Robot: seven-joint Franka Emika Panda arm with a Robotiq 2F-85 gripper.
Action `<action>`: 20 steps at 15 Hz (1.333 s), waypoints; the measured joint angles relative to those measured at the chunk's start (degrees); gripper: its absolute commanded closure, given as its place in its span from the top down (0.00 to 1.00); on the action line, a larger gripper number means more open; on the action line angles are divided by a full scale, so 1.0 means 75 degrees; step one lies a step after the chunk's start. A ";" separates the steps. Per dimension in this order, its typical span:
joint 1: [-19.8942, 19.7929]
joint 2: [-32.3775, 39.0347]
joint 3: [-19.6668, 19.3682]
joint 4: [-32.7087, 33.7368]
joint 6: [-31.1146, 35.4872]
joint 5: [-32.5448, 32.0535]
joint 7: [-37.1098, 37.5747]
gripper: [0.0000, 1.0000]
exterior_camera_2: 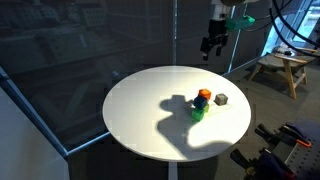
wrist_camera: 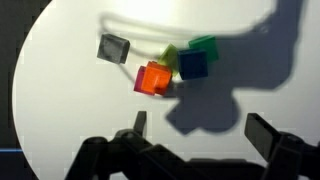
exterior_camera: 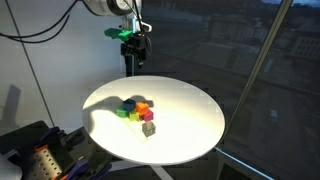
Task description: Put the blue block on top of the grey block
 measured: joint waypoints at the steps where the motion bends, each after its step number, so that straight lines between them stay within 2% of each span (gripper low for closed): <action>1: 0.0026 0.0113 0.0017 0.0062 0.0075 0.0000 0.0003 1.00; 9: 0.0176 0.0602 0.0087 0.0366 0.0251 0.0000 0.0020 1.00; 20: 0.0196 0.0685 0.0089 0.0412 0.0263 0.0000 0.0021 1.00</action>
